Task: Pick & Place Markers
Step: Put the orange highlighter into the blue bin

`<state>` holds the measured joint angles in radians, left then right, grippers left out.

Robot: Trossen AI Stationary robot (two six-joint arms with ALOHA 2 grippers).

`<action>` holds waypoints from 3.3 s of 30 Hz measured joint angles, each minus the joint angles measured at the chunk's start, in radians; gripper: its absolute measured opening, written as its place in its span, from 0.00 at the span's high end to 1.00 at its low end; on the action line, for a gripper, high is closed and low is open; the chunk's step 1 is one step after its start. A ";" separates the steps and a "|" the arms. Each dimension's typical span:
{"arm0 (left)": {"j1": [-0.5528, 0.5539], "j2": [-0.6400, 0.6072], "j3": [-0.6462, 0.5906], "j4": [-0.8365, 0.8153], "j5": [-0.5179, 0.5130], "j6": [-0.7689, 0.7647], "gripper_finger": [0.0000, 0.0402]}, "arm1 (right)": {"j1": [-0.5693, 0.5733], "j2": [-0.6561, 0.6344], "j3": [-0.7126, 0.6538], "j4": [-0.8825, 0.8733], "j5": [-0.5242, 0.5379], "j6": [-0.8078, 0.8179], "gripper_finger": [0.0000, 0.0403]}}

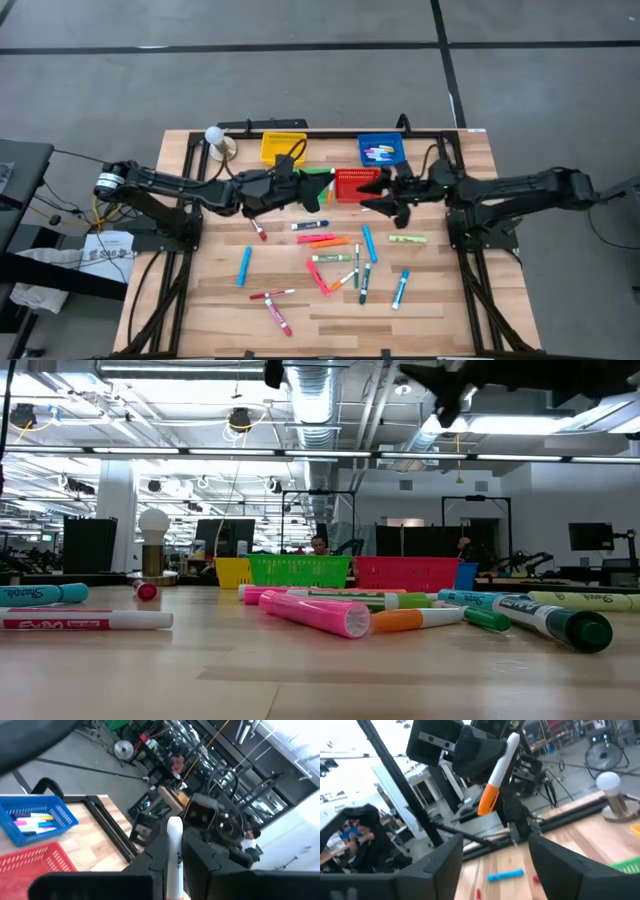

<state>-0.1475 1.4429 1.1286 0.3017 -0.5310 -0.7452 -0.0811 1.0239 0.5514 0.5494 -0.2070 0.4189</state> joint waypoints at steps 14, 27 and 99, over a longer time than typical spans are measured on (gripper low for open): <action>0.007 0.000 0.000 0.004 0.015 0.028 0.90 | -0.033 0.310 0.116 0.277 -0.047 0.072 0.38; 0.005 0.000 0.001 -0.003 0.027 0.035 0.90 | -0.053 0.425 0.249 0.274 -0.078 0.083 0.38; 0.283 -0.232 -0.452 -0.056 0.034 0.397 0.49 | -0.409 0.408 0.511 -0.991 0.124 -0.467 0.91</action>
<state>0.1351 1.2106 0.6769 0.2459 -0.4967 -0.3486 -0.4902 1.4322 1.0625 -0.4414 -0.0827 -0.0483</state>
